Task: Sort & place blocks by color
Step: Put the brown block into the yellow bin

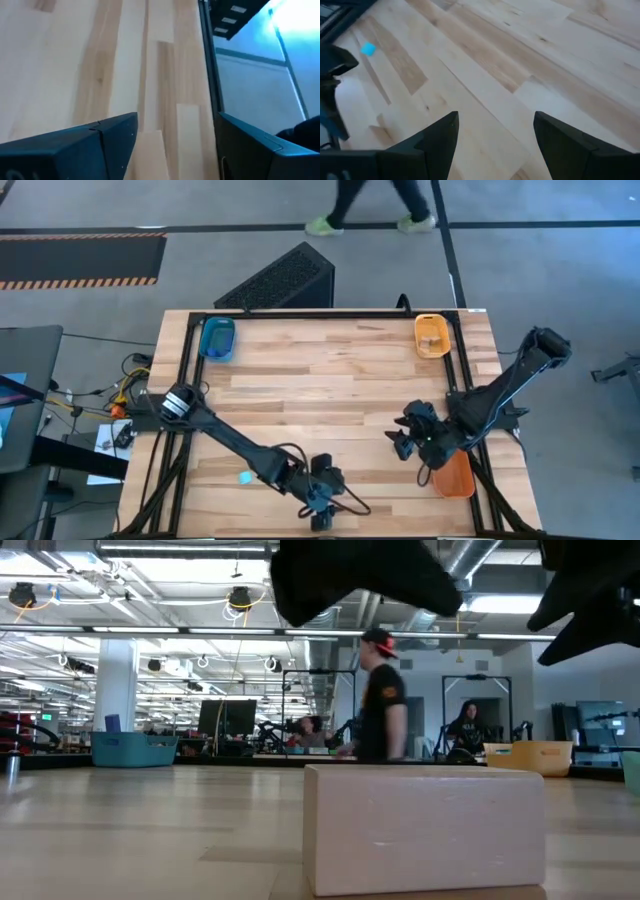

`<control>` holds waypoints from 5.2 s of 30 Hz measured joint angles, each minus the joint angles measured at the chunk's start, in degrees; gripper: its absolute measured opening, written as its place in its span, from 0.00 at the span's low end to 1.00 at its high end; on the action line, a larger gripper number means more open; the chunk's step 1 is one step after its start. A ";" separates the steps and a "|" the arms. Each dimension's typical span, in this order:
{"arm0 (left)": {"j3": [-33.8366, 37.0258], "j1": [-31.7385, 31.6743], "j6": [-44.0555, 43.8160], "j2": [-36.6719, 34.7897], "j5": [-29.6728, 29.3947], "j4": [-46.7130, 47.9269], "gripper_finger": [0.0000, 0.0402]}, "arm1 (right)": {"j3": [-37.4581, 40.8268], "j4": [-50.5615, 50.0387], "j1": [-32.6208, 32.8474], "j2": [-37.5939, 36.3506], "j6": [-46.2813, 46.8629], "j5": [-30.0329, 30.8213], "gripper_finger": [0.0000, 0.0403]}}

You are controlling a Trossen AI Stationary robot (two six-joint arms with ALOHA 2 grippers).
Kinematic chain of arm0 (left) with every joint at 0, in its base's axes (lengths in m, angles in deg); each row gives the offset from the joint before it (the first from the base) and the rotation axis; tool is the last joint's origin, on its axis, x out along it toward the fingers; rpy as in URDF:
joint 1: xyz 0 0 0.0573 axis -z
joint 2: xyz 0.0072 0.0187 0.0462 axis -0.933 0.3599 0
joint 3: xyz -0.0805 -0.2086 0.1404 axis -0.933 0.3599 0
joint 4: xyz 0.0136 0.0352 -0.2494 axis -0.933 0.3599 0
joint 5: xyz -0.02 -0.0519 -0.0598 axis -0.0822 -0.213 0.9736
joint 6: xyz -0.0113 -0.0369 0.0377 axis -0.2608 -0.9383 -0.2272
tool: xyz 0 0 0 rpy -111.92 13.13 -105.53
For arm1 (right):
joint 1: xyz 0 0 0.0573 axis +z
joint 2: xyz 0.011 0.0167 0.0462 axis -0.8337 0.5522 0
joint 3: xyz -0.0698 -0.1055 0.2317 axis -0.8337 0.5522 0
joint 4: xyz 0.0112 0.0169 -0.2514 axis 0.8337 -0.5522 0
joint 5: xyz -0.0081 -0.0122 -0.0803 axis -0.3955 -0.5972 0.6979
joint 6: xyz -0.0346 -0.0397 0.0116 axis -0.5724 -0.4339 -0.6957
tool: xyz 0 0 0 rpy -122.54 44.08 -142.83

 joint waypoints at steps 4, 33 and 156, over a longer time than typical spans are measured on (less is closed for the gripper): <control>0.06 0.58 -1.54 1.25 -1.30 2.02 0.63 | 0.00 -2.71 3.63 0.00 4.72 3.00 0.70; -0.42 -3.66 -0.21 6.96 1.28 11.63 0.15 | 0.04 -11.03 11.68 7.56 35.64 8.63 0.70; 5.96 -6.69 34.56 2.18 22.89 -13.43 0.63 | -1.66 25.21 25.77 7.72 14.76 20.76 0.70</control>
